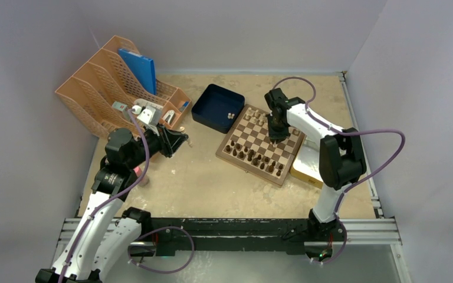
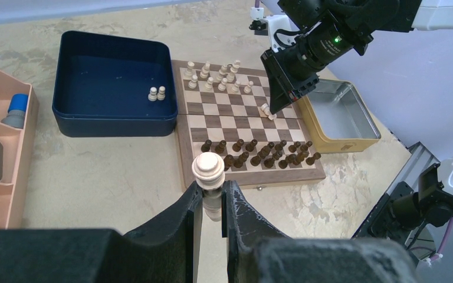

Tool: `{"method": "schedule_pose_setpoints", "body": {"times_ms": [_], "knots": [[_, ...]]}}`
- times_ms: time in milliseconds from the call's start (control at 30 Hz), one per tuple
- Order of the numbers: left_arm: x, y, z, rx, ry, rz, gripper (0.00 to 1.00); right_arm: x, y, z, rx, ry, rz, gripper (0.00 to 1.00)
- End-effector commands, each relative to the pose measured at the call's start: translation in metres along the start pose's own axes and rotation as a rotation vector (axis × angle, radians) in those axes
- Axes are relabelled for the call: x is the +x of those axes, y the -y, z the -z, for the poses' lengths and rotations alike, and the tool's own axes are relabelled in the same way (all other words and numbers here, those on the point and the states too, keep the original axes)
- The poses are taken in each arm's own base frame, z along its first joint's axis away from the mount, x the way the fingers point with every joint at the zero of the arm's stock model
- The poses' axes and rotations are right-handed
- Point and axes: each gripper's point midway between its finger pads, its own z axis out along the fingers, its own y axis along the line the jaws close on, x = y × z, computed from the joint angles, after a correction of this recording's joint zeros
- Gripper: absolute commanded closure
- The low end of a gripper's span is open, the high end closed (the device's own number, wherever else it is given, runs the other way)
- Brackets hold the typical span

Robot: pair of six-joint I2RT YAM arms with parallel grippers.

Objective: Set up the chess pieces on the board
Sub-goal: Place the chess piece on the chessboard, then pick up the chess piece from the chessboard.

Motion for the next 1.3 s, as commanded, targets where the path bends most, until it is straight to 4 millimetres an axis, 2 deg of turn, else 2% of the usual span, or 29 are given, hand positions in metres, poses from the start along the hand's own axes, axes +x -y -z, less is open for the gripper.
{"method": "schedule_pose_setpoints", "body": {"times_ms": [0,167,400,600,667,767,967,1033,1100,1133,1267], "knots": [[-0.009,0.003,0.000,0.010,0.035,-0.045,1.00,-0.019,0.002,0.016,0.000,0.091,-0.023,0.78],[-0.009,0.004,0.000,0.014,0.035,-0.046,1.00,-0.026,0.013,0.021,0.058,0.151,-0.063,0.69],[-0.009,0.004,0.000,0.015,0.032,-0.043,1.00,-0.036,0.007,0.023,0.028,0.206,-0.098,0.72],[-0.005,0.007,-0.004,0.040,0.019,-0.016,1.00,-0.055,0.000,0.051,-0.038,0.317,-0.136,0.71],[-0.005,0.009,-0.004,0.046,0.020,-0.011,1.00,-0.058,0.002,0.051,-0.036,0.350,-0.162,0.69],[-0.005,0.010,-0.005,0.053,0.018,-0.004,1.00,-0.053,0.004,0.045,-0.035,0.379,-0.247,0.68],[-0.003,0.012,-0.006,0.063,0.010,0.006,1.00,-0.053,0.007,0.052,-0.098,0.522,-0.371,0.69],[-0.002,0.013,-0.007,0.069,0.006,0.007,1.00,-0.045,0.009,0.049,-0.117,0.561,-0.380,0.68],[-0.001,0.014,-0.008,0.074,0.002,0.008,1.00,-0.047,0.012,0.057,-0.139,0.634,-0.402,0.68],[-0.001,0.015,-0.008,0.077,0.001,0.007,1.00,-0.041,0.014,0.054,-0.147,0.659,-0.405,0.68],[0.002,0.017,-0.009,0.088,-0.006,0.011,1.00,-0.032,0.011,0.064,-0.189,0.797,-0.456,0.68]]}}
